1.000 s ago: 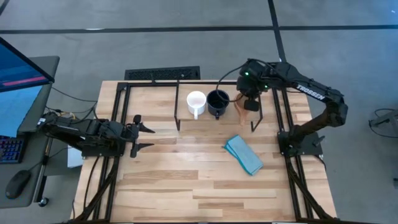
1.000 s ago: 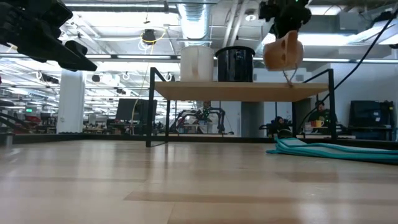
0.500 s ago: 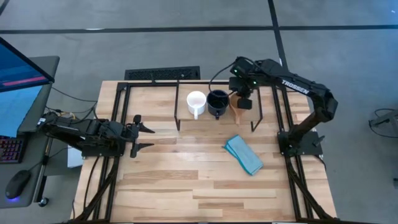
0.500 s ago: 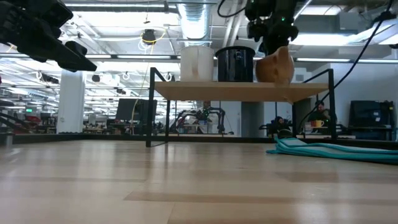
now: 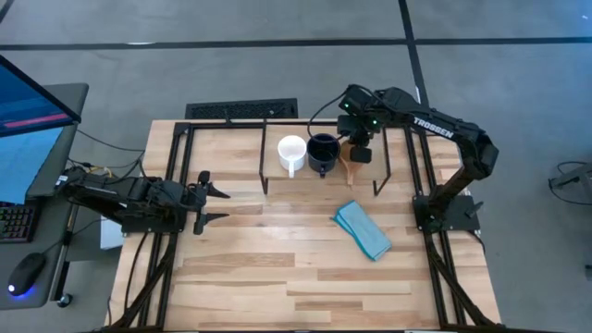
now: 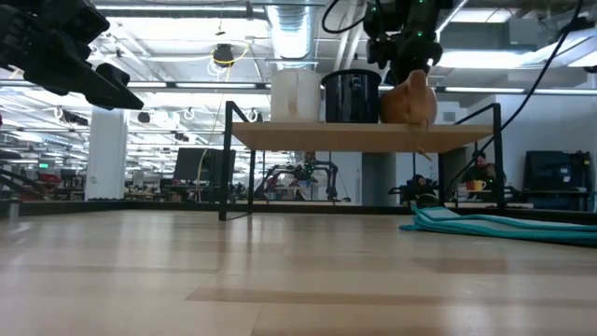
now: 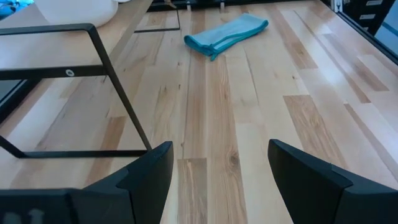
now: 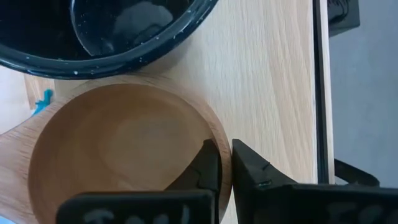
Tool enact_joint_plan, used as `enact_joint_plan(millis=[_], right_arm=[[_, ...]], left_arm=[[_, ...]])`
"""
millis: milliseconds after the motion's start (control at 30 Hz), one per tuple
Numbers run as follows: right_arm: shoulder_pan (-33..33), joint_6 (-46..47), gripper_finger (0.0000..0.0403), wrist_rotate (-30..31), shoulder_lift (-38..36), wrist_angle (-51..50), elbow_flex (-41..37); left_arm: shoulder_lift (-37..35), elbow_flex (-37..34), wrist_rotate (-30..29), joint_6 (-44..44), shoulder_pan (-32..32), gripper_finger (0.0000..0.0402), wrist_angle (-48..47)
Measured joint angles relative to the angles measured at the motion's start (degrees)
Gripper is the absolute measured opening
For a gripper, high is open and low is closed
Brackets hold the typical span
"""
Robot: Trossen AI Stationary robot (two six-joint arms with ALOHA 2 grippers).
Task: Stack small to large cups/mugs on shelf
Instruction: Put the brown wooden mug on the shelf
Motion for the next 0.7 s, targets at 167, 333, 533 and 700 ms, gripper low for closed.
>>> enact_joint_plan(millis=[167,333,533,700], right_arm=[[-0.3,0.6,0.0060,1.1,-0.2,-0.8,-0.1],[-0.7,0.5,0.0081,1.5,-0.2,-1.2,-0.2],[-0.7,0.7,0.0079,1.5,-0.2,-1.1,-0.2],[-0.7,1.0,0.0074,1.3,0.0,-0.7,-0.2]], left_arm=[[0.0,0.0,0.0,-0.5,0.0,0.0254,-0.2],[0.0,0.0,0.0,-0.6,0.0,0.0254,-0.2],[0.0,0.0,0.0,-0.6,0.0,0.0254,-0.2],[0.0,0.0,0.0,-0.6,0.0,0.0254,-0.2]])
